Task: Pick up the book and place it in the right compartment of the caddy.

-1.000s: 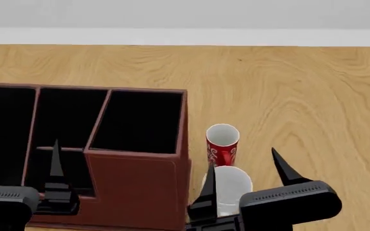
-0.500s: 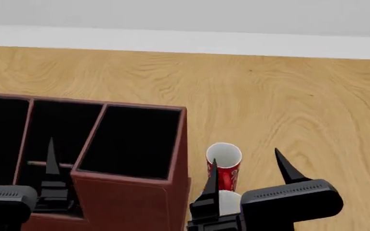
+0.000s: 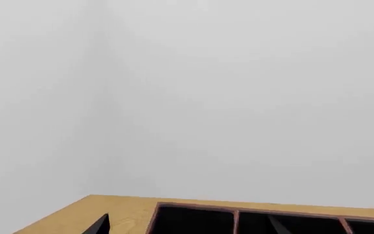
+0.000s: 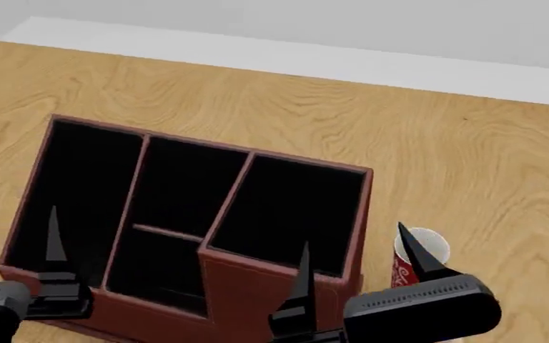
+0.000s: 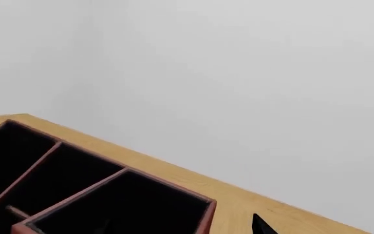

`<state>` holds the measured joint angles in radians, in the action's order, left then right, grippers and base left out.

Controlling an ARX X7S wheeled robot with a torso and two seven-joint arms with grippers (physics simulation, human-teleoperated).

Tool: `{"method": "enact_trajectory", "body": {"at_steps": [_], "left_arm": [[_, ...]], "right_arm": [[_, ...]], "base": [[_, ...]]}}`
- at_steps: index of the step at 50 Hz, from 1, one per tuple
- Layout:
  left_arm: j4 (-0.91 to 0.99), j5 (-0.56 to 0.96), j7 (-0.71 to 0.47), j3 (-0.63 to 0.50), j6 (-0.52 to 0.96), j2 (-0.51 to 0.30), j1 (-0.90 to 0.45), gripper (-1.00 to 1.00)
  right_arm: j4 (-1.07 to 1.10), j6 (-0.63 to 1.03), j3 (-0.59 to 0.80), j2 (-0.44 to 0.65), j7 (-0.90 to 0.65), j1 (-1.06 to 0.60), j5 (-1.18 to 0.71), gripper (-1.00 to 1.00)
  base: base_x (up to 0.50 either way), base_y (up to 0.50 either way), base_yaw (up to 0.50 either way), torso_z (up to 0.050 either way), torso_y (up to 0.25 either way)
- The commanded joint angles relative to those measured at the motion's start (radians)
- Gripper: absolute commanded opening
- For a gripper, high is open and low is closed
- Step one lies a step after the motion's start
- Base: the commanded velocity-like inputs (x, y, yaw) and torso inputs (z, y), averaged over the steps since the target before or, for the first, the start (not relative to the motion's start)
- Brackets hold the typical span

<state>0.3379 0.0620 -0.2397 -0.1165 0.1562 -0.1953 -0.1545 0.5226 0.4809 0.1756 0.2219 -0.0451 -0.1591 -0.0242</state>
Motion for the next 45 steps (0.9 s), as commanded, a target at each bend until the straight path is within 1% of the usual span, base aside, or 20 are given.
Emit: {"method": "enact_trajectory", "body": {"at_steps": [1, 45], "left_arm": [[0.014, 0.024, -0.006, 0.016, -0.002, -0.012, 0.013, 1.00], [0.014, 0.035, -0.032, -0.008, -0.011, -0.033, 0.013, 1.00]], "right_arm": [[0.012, 0.003, 0.031, 0.004, 0.002, -0.005, 0.002, 1.00], [-0.022, -0.021, 0.062, 0.019, 0.003, -0.024, -0.036, 1.00]], "base": [[0.00, 0.00, 0.50, 0.000, 0.000], [0.00, 0.00, 0.50, 0.000, 0.000]]}}
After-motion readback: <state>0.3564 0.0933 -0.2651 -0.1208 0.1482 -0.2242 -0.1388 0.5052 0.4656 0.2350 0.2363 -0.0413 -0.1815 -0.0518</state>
